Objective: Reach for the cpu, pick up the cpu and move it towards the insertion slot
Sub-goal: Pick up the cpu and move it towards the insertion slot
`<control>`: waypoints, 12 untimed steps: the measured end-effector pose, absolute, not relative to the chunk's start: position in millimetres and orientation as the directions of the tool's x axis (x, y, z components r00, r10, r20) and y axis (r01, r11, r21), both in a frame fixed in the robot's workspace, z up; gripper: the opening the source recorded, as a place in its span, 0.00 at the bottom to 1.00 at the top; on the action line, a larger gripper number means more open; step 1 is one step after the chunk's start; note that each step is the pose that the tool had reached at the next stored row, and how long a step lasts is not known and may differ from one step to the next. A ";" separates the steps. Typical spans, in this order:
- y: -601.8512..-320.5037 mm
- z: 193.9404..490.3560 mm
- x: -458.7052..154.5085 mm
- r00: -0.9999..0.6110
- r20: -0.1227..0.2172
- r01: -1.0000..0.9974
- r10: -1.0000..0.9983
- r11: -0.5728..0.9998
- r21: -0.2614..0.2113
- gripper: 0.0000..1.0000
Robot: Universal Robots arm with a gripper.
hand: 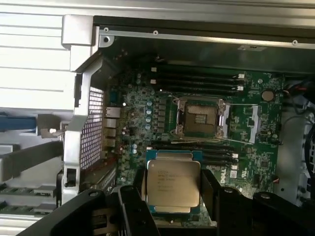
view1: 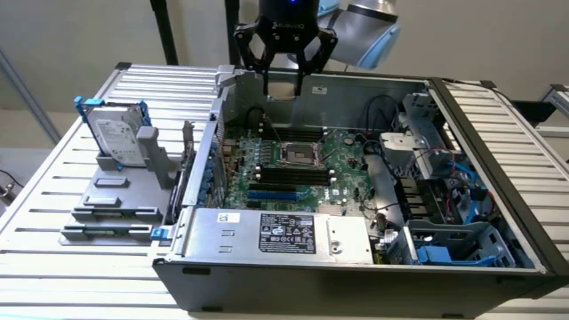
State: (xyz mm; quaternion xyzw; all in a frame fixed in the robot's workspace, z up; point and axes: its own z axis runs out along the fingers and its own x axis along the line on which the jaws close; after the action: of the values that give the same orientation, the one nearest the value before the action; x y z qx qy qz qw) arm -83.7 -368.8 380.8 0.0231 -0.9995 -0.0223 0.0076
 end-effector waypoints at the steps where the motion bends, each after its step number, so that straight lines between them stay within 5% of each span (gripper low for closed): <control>1: -366.0 379.8 -79.9 -0.999 0.014 -0.046 -0.046 0.998 0.045 0.55; 12: -335.8 363.6 -46.8 -0.999 0.014 -0.046 -0.047 0.998 0.045 0.55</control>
State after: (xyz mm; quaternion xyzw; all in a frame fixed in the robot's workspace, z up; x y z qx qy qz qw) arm -46.8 -335.8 363.6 0.0231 -0.9995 -0.0223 0.0076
